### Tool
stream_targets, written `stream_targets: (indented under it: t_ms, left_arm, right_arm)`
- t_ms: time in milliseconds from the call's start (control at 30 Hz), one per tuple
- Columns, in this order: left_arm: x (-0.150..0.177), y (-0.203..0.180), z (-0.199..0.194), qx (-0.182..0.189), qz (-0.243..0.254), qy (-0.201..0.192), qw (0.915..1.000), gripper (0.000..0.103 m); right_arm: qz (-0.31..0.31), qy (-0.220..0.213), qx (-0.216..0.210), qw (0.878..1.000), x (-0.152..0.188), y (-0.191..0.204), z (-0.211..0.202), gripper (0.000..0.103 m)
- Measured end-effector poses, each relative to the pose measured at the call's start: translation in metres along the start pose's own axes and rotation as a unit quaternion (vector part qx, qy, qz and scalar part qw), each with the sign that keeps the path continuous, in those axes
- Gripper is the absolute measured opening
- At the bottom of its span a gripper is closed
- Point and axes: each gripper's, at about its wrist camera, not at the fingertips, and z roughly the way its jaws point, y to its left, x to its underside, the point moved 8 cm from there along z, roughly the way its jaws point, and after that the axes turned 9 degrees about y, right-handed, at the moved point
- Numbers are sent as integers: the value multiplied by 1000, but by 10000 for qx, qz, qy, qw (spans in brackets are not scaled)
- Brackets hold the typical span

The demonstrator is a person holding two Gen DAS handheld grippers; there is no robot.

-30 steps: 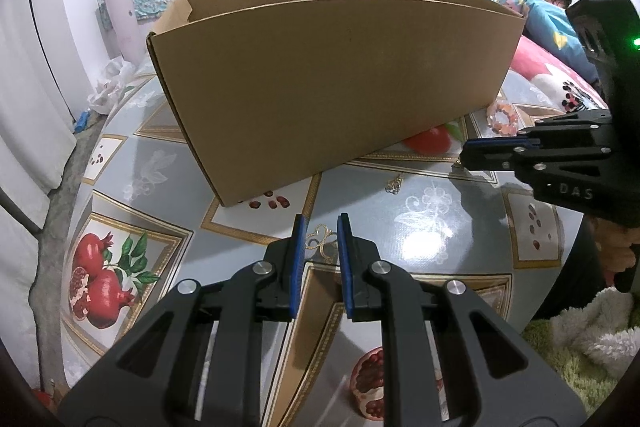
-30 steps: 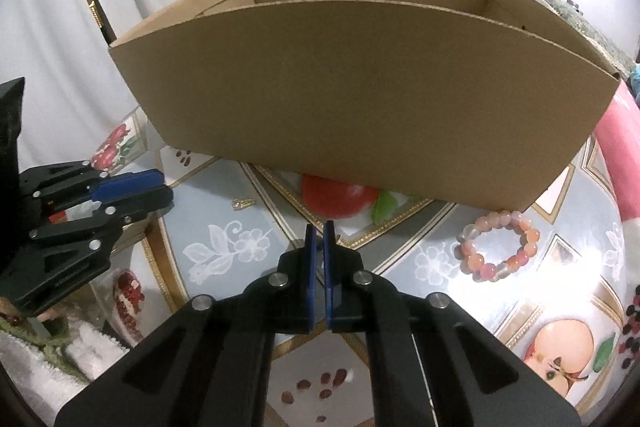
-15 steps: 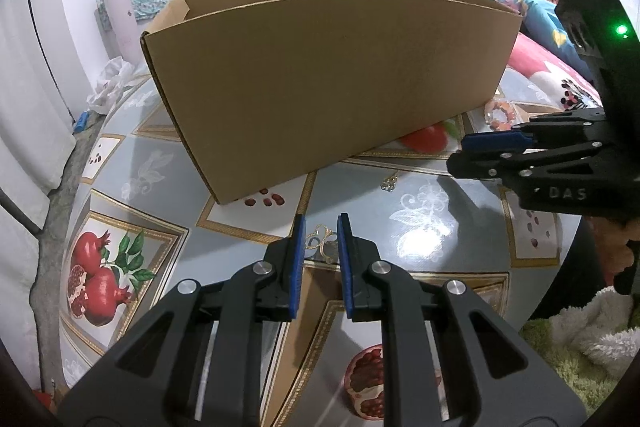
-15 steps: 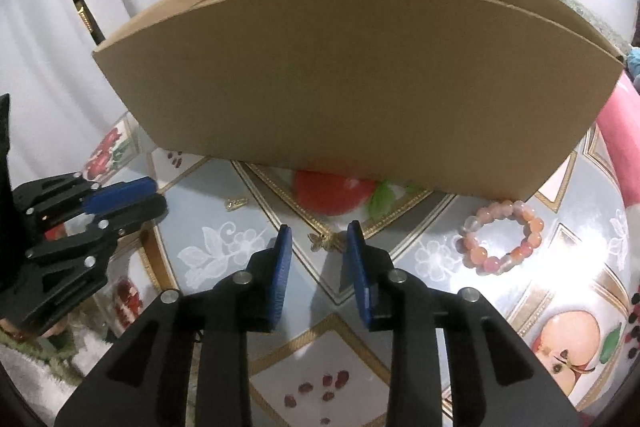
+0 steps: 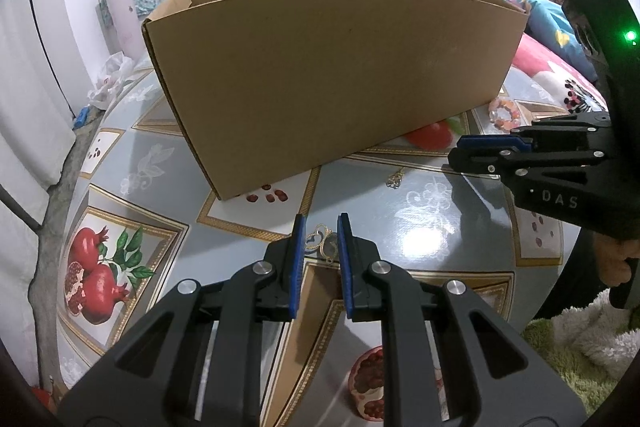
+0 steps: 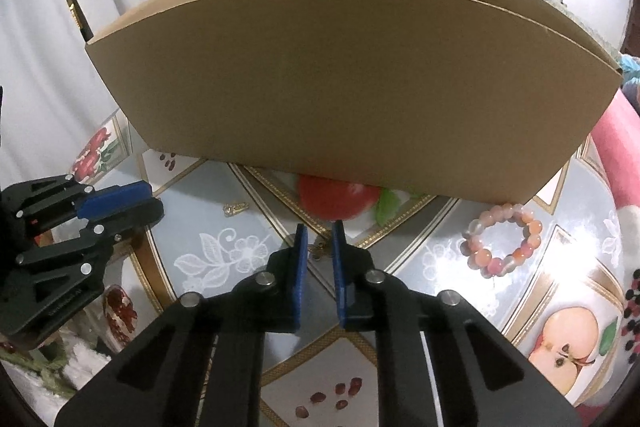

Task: Organize jewelry

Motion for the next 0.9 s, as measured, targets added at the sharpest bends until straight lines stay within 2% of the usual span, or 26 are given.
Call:
stream_targets:
  t_ms: [233,300,633,767,900]
  left_arm:
    - [0,3,0,-15,-9,-4,10000,15]
    - [-1,3,0,-18,-4,-9,10000,15]
    - [0,4,-2,-28,9,-10,10000,15]
    - [0,3,-2,-21,9,-17,10000,15]
    - [0,2,-2,-19,13,-19,10000,15]
  right_arm:
    - [56,-17,-94,9999,0,-3,0,12]
    - [64,-18,-125,9999,2,-6,-1,5]
    - [1,66,-297,9995,12,-6,-9,5]
    - [-96,184,-234,9995,18,-5,-10,5]
    - [-79,241,-234,9994,18,-5,-8,9]
